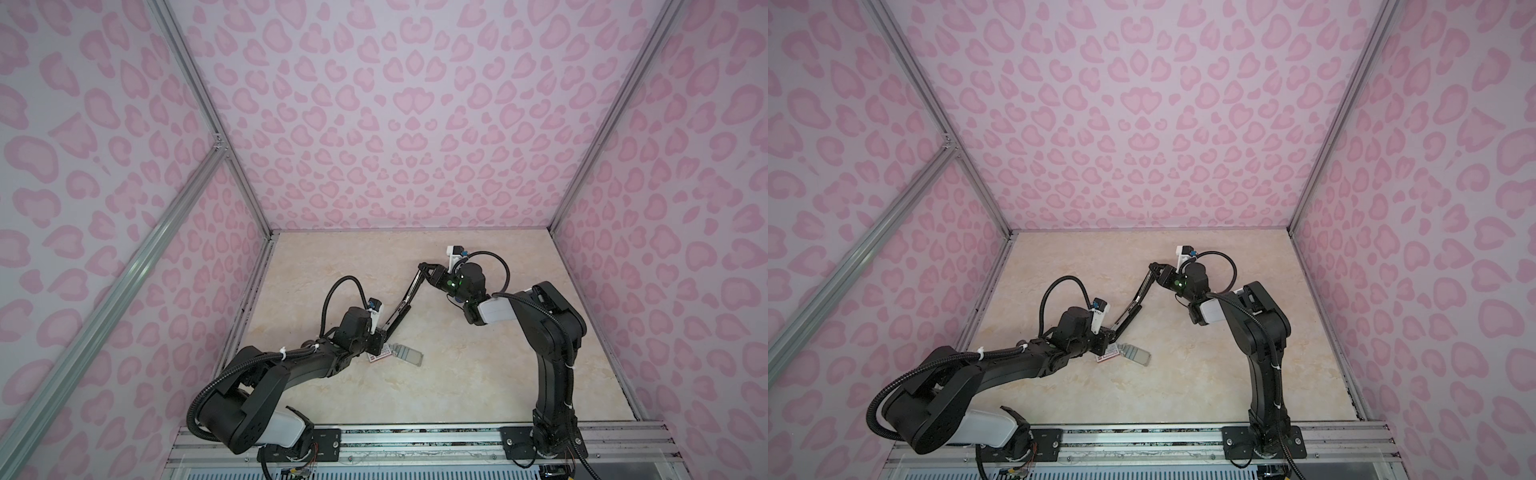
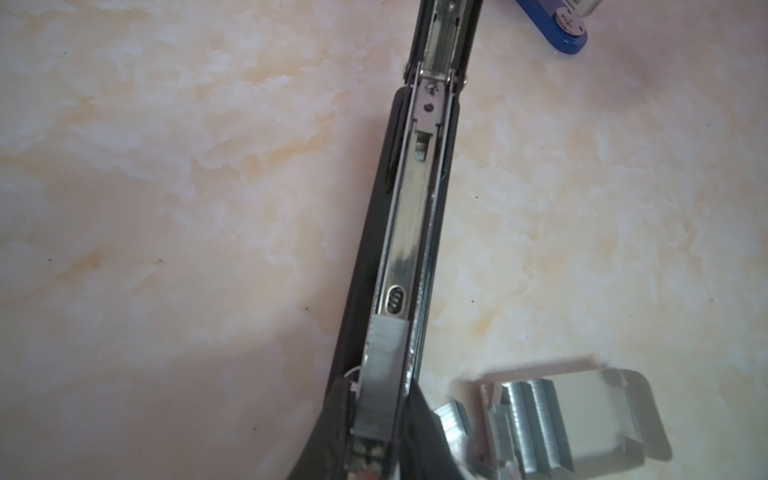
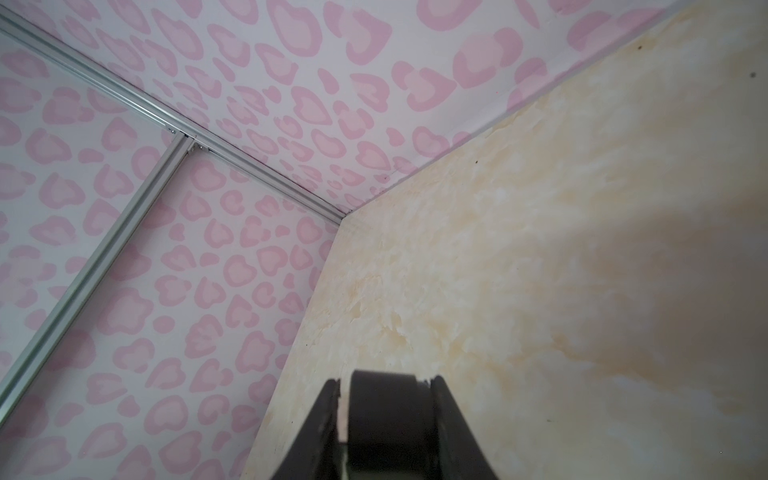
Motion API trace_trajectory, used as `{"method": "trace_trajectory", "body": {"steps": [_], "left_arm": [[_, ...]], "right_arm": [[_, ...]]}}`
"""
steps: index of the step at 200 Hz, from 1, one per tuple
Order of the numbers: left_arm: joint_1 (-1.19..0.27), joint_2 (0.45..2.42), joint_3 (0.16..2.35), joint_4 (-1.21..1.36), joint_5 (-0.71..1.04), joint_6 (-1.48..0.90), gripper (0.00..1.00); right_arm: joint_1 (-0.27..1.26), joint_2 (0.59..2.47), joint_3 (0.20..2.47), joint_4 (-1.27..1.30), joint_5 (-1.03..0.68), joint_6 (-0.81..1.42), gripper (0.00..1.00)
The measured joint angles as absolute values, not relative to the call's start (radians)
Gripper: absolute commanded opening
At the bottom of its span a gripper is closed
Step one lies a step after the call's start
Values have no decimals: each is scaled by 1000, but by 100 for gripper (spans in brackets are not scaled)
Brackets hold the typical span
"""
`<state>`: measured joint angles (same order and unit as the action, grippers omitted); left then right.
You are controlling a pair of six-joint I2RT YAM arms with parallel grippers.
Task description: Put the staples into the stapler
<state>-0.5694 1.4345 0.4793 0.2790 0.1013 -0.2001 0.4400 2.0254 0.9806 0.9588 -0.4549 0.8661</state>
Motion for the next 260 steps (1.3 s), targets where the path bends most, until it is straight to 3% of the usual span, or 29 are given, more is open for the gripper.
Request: {"method": "trace_trajectory", "body": {"steps": [102, 260], "left_arm": [[-570, 1422, 498, 224, 112, -199, 12], [-570, 1379, 536, 161, 117, -189, 11]], "right_arm": [[547, 1882, 977, 682, -307, 514, 29], [688, 1759, 929, 579, -122, 245, 29]]}}
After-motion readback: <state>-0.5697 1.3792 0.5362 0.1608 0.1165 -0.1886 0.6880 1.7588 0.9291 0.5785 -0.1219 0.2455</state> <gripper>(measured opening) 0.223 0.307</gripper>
